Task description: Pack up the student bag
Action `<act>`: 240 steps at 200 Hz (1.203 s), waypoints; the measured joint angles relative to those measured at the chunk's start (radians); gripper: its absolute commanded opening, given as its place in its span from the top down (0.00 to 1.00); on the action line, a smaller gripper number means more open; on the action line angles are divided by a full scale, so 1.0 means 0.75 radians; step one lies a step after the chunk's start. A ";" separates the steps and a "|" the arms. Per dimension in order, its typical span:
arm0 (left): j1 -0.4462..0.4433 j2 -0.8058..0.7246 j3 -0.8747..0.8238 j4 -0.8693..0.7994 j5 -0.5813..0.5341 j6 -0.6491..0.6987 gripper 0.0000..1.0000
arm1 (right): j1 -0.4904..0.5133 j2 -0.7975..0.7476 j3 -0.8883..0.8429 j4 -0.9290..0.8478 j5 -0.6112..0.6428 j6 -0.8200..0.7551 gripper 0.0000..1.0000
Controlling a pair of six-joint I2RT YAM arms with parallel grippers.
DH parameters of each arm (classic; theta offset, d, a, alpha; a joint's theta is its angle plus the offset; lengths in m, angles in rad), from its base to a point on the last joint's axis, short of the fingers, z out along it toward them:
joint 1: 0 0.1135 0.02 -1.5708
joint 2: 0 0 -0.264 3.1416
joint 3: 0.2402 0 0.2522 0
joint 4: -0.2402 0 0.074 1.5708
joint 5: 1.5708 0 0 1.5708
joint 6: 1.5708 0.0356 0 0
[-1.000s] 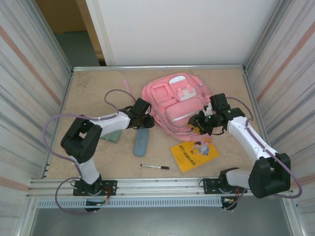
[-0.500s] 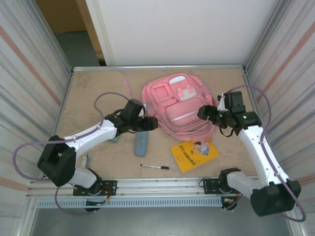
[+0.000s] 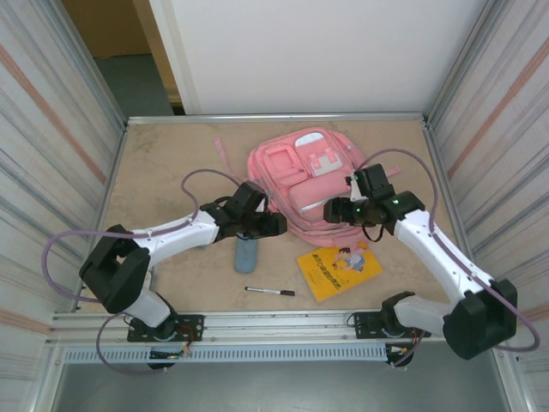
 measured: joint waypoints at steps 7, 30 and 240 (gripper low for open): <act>-0.003 -0.007 -0.011 0.005 -0.004 -0.002 0.40 | 0.035 0.039 0.006 0.008 0.020 -0.014 0.25; -0.015 -0.064 -0.082 0.006 -0.028 -0.015 0.40 | 0.151 0.170 0.062 0.017 0.101 -0.066 0.24; 0.037 -0.532 -0.334 -0.164 -0.142 -0.032 0.37 | 0.396 0.668 0.773 -0.123 0.556 -0.282 1.00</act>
